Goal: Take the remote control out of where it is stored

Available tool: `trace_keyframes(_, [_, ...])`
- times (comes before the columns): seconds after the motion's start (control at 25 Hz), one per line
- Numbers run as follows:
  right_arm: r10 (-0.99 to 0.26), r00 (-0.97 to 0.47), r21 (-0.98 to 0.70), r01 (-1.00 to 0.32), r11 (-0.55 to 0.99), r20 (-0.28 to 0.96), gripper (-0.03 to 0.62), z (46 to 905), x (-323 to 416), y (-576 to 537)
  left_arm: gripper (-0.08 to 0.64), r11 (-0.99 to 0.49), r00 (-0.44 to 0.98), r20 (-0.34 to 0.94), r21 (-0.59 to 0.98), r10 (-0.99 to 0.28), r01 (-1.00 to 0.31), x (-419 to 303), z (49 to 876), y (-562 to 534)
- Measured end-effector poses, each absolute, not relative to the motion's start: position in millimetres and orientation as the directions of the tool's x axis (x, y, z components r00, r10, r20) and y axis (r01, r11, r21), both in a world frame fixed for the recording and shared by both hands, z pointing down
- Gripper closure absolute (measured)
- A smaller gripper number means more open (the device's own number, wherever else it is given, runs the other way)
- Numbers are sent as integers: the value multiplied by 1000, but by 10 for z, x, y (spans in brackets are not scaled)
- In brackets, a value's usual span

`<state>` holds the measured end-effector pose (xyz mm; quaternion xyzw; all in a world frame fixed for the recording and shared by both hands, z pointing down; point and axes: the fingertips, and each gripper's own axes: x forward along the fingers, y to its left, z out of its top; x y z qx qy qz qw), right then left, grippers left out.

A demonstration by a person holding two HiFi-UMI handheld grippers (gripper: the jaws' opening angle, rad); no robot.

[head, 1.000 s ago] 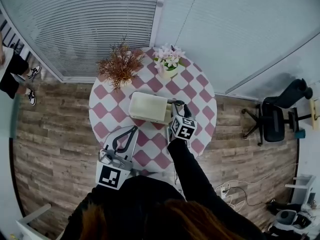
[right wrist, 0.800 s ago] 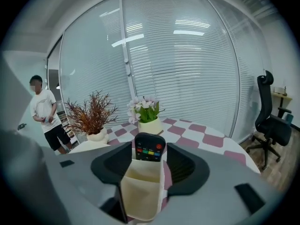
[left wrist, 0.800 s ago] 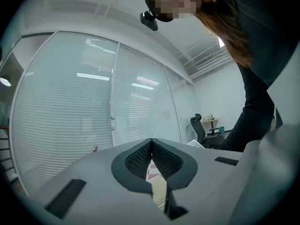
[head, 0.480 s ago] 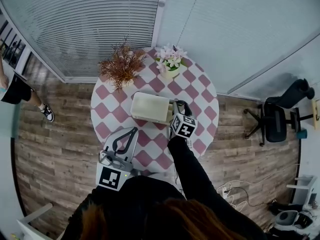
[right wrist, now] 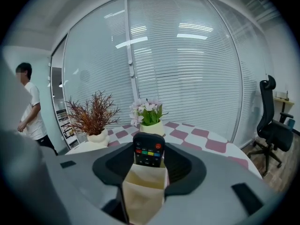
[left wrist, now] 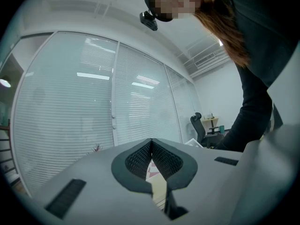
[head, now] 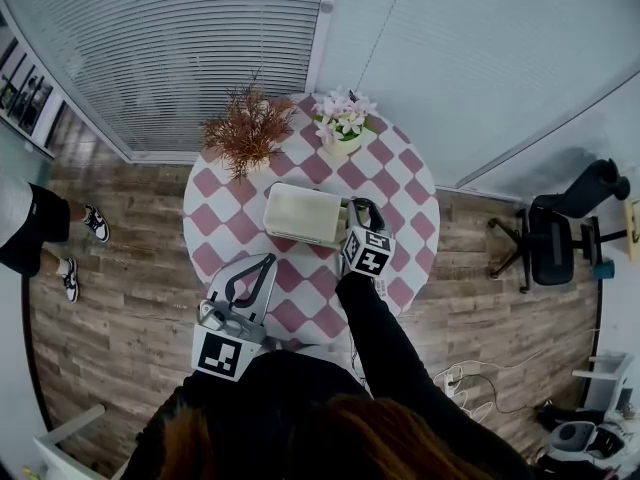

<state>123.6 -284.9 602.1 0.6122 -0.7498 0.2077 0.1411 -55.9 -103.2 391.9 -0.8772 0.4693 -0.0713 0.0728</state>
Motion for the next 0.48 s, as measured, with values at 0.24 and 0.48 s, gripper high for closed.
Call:
trace_keyframes(0.24, [-875, -221, -106, -975, 194, 431, 382, 5861, 1204, -2854, 554, -550, 548, 65, -188, -834, -814, -575, 3950, -1027])
trace_keyframes(0.48, [-890, -232, -72, -973, 221, 392, 383, 5635, 1152, -2823, 554, -551, 551, 58, -189, -833, -813, -599, 3949, -1027])
